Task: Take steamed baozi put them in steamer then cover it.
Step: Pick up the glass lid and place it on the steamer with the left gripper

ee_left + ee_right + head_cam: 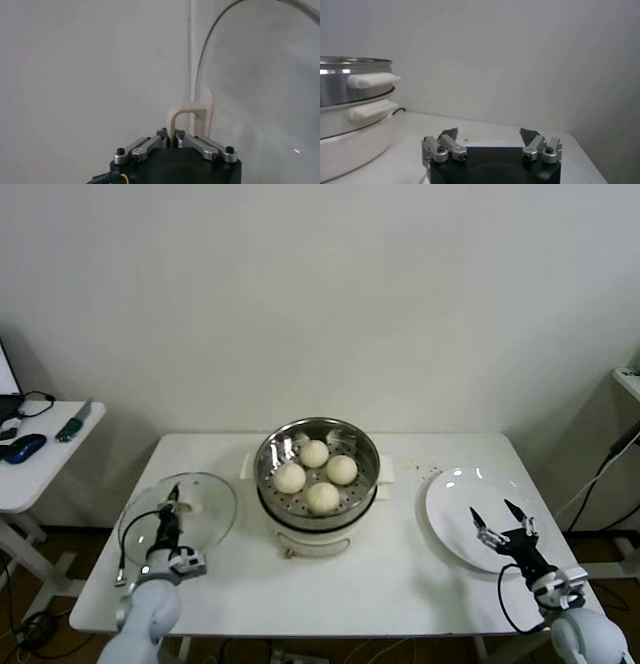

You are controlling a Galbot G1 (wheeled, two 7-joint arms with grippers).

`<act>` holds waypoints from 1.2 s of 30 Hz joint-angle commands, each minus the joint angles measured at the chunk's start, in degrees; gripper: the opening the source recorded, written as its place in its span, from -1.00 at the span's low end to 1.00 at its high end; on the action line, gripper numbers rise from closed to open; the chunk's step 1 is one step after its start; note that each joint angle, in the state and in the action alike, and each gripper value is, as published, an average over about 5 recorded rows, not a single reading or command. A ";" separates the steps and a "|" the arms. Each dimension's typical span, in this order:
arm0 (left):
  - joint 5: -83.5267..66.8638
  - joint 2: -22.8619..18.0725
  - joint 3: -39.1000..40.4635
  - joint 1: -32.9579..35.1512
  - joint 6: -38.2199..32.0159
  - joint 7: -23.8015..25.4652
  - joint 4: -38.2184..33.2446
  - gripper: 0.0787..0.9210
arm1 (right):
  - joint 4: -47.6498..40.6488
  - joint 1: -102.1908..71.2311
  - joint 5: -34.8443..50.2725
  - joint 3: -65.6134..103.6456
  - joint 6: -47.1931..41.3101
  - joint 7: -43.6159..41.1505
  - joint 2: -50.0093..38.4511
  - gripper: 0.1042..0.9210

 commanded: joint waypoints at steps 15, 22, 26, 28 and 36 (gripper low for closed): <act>-6.35 13.76 0.80 9.51 21.43 9.29 -36.94 -0.83 | -5.22 7.07 -1.01 -4.32 1.46 -0.33 -1.25 0.76; -9.57 19.75 11.30 0.37 28.15 13.29 -39.29 -0.83 | -7.30 9.83 -2.57 -5.97 1.97 -0.32 -0.35 0.76; -8.29 20.24 21.46 -7.22 32.09 18.19 -39.61 -0.83 | -7.95 10.92 -2.68 -6.52 1.82 -0.29 -0.11 0.76; -6.37 19.36 25.66 -10.82 32.62 20.34 -38.91 -0.83 | -8.45 11.42 -2.73 -6.73 1.73 -0.30 -0.13 0.76; 1.04 9.08 35.36 -17.65 32.62 24.39 -31.17 -0.83 | -10.05 12.68 -3.10 -6.54 1.88 -0.53 0.03 0.76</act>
